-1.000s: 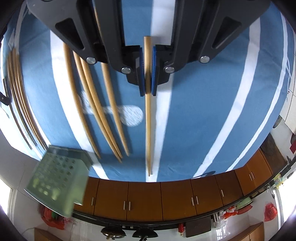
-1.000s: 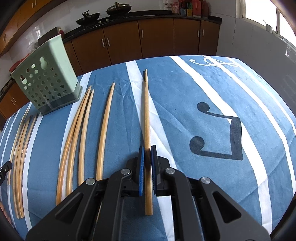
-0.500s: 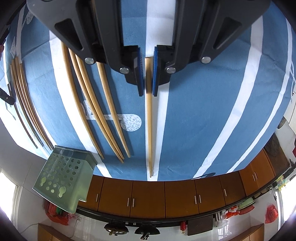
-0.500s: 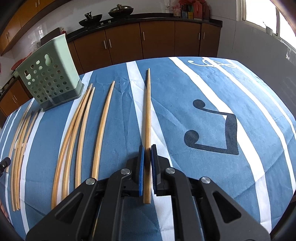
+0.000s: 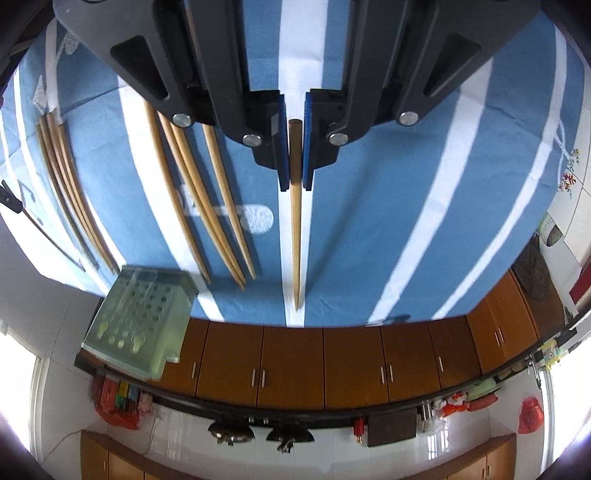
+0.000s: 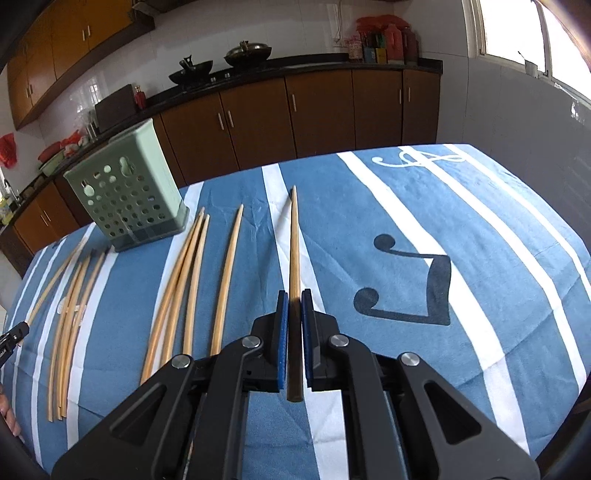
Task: Organize utensils
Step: 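Lift the left gripper's chopstick upright over the green holder while the right gripper does likewise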
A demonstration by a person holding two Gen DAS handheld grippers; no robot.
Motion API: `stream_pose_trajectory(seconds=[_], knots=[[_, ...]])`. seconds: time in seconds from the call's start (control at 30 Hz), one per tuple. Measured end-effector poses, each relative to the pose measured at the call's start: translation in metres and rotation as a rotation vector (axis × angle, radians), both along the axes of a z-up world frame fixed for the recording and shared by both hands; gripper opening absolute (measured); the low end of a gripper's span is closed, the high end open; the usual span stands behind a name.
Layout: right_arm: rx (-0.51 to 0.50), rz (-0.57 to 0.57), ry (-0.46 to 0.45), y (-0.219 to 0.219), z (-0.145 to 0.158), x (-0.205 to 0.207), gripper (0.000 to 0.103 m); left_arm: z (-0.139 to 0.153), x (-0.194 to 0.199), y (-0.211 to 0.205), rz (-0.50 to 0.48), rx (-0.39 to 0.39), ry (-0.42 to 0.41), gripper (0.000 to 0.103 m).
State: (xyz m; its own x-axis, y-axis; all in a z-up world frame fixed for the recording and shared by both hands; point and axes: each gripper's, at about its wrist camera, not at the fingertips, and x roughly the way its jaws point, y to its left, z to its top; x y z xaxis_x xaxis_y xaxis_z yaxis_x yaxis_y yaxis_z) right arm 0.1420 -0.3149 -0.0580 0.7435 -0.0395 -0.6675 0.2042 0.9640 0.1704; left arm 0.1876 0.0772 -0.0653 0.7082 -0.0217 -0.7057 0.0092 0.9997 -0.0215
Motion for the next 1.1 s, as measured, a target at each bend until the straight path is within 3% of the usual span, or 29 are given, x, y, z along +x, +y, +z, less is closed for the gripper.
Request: stream_pose_trajectory(seconds=[0.57,1.1], knots=[[-0.019,-0.019,-0.220,-0.006,0.066,-0.012,0.008,0.101,-0.020,0.004,0.028,-0.047,-0.299,0.008],[-0.055,-0.028,-0.270,-0.008,0.097,0.006,0.008,0.141,-0.007,0.007,0.041,-0.003,-0.377,0.008]])
